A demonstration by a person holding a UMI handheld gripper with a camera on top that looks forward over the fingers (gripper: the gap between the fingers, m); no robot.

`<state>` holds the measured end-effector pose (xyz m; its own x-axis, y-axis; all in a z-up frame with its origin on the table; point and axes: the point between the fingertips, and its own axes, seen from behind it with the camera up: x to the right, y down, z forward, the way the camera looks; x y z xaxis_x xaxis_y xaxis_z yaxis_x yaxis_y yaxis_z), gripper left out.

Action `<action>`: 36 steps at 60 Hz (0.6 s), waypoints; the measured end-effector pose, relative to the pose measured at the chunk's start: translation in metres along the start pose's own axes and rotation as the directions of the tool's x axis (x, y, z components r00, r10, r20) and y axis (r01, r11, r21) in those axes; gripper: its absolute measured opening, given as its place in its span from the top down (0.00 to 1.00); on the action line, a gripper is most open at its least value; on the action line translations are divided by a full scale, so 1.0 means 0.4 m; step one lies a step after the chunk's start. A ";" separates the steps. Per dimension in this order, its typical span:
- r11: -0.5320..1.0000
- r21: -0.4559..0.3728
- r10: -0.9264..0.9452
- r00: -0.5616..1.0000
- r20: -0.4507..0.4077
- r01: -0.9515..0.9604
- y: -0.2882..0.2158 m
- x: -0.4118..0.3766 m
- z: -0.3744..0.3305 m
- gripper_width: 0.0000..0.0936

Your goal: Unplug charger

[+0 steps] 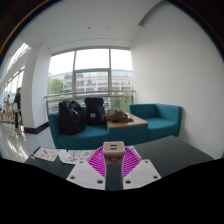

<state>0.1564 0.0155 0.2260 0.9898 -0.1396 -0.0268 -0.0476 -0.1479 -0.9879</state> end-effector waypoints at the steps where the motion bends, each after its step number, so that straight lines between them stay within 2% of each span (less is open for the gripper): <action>1: 1.000 -0.028 0.013 1.000 0.002 -0.013 0.031 0.011 0.005 0.83; 9: 0.983 -0.180 0.022 0.999 -0.031 -0.027 0.277 0.076 0.031 0.82; 16: 0.954 -0.298 0.031 0.999 -0.032 -0.039 0.404 0.117 0.047 0.82; 26: 0.929 -0.369 0.018 0.998 -0.061 -0.039 0.486 0.149 0.054 0.82; 27: 0.925 -0.377 0.019 0.998 -0.061 -0.041 0.494 0.148 0.053 0.78; 36: 0.900 -0.435 0.016 0.999 -0.038 -0.031 0.543 0.133 0.052 0.75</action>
<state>0.2014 -0.0035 0.0067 0.9831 -0.1790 -0.0369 -0.1318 -0.5545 -0.8217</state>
